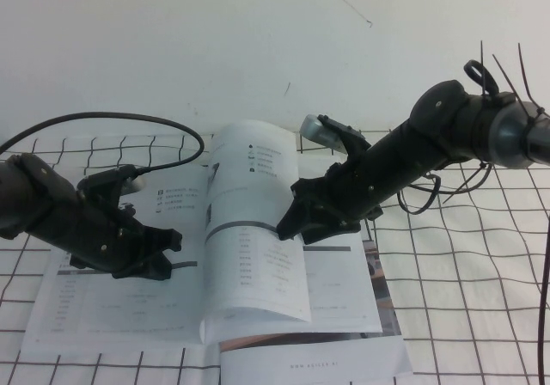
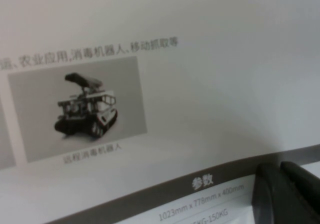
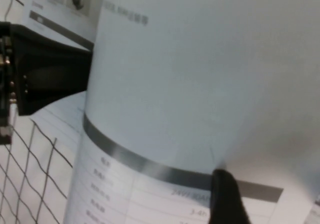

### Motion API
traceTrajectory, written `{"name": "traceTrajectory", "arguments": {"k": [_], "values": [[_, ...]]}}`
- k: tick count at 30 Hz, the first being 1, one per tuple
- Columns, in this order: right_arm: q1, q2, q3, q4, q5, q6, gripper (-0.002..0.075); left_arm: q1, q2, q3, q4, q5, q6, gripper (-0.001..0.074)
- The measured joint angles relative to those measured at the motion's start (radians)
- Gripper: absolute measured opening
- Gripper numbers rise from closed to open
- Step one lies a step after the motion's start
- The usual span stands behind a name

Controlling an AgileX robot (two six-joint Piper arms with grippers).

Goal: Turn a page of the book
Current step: Open the closed book

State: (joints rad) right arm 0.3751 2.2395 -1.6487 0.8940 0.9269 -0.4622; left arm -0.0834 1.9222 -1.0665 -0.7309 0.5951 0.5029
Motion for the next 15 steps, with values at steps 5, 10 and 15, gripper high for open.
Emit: {"name": "traceTrajectory", "arguments": {"k": [5,10,15], "values": [[0.0,0.007,0.0,0.103,0.0,-0.064,0.0387,0.0,0.002,0.0,-0.007,0.0,0.004,-0.0002],[0.0,0.011,0.0,0.235,0.008,-0.156,0.0387,0.0,0.003,0.0,-0.017,-0.002,0.004,-0.0002],[0.0,0.011,0.0,0.352,0.042,-0.238,0.0387,0.0,0.003,0.0,-0.024,-0.003,0.004,-0.0002]]}}
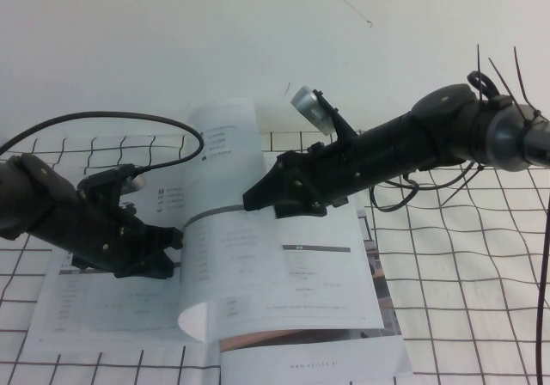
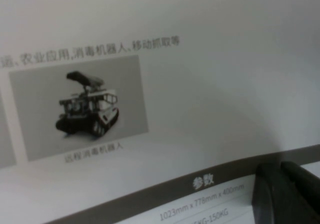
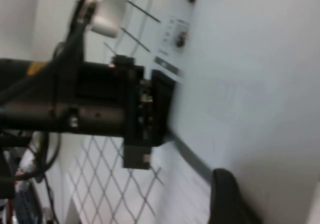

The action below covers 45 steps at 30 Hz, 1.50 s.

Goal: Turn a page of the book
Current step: Open the closed book

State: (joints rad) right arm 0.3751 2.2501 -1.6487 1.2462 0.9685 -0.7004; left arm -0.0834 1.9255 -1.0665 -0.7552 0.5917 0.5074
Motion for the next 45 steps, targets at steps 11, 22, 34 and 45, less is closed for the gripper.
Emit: {"name": "traceTrajectory", "arguments": {"k": [11,22,34,45], "values": [[0.0,0.0,0.0,0.095,0.078,-0.092,0.0387,0.0,0.001,0.0,-0.019,-0.008,0.0,-0.0002],[0.002,0.0,0.0,0.276,0.131,-0.151,0.0387,-0.002,-0.147,0.011,-0.019,-0.058,0.002,-0.0002],[0.002,0.0,0.0,0.316,0.186,-0.168,0.0387,0.039,-0.393,0.013,-0.001,-0.005,0.002,-0.0002],[0.056,0.0,0.0,0.421,0.184,-0.264,0.0387,0.072,-0.596,0.013,0.003,0.025,0.002,-0.0002]]}}
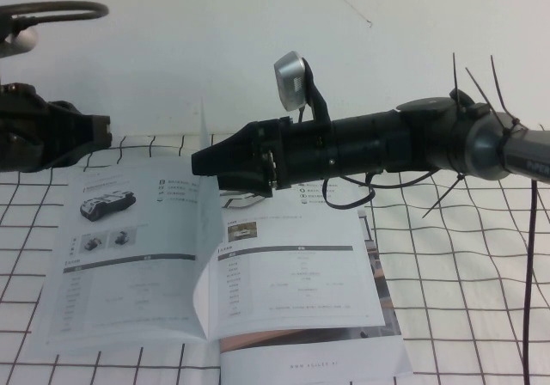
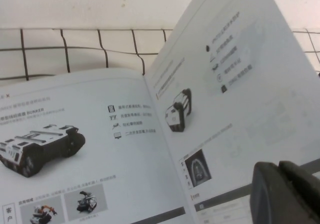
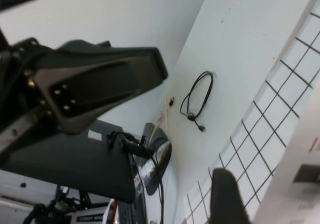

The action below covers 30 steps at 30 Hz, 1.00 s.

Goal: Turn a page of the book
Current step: Open the closed book

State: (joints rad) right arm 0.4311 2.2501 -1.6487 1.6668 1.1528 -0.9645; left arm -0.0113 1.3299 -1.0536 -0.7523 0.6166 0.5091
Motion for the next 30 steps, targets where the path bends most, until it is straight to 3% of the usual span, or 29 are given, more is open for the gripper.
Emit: {"name": "traceTrajectory", "arguments": {"k": [16,26,30], "values": [[0.025,0.0,0.0,0.008,-0.053,-0.036,0.0387,-0.004,-0.02,0.002,-0.202,0.243,0.134,-0.0002],[0.025,0.0,0.002,0.008,-0.079,-0.038,0.0387,-0.156,-0.058,0.005,-0.061,0.273,0.126,-0.0002],[0.025,0.0,0.002,0.008,-0.085,-0.038,0.0387,-0.176,-0.134,0.032,-0.01,0.236,0.1,-0.0002]]}}
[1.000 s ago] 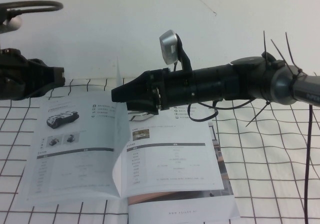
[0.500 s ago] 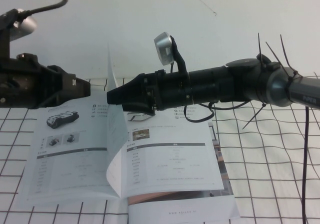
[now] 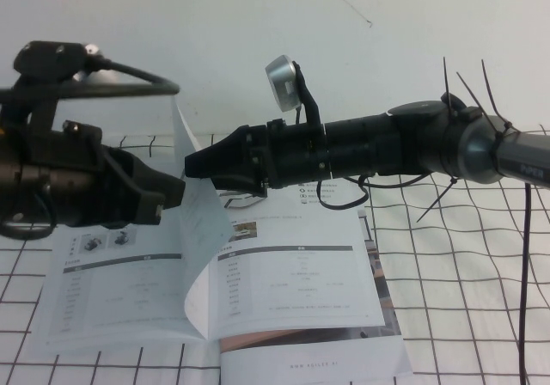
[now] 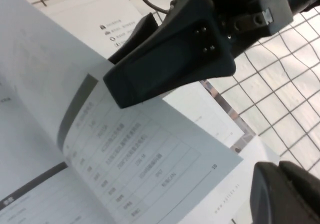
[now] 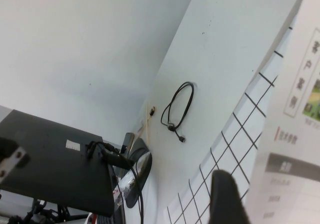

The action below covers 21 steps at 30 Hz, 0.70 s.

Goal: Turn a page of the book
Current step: Open the closed book

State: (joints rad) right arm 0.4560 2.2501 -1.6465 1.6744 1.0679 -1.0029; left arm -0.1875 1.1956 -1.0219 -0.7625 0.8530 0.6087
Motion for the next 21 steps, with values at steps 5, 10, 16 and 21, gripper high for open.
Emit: {"name": "traceTrajectory", "arguments": {"k": [5,10,16,21], "values": [[0.0,0.0,0.0,0.0,-0.003,-0.002,0.0387,0.0,-0.161,0.12,0.003,-0.1,-0.004,-0.0002],[0.0,0.0,0.0,0.002,-0.009,-0.015,0.0387,0.0,-0.288,0.278,-0.033,-0.153,0.023,-0.0002],[0.0,0.0,0.0,0.002,-0.021,-0.028,0.0387,-0.002,-0.319,0.408,-0.089,-0.152,0.035,-0.0002],[0.0,0.0,0.0,0.004,-0.032,-0.028,0.0387,-0.002,-0.309,0.423,-0.197,-0.15,0.118,-0.0002]]}}
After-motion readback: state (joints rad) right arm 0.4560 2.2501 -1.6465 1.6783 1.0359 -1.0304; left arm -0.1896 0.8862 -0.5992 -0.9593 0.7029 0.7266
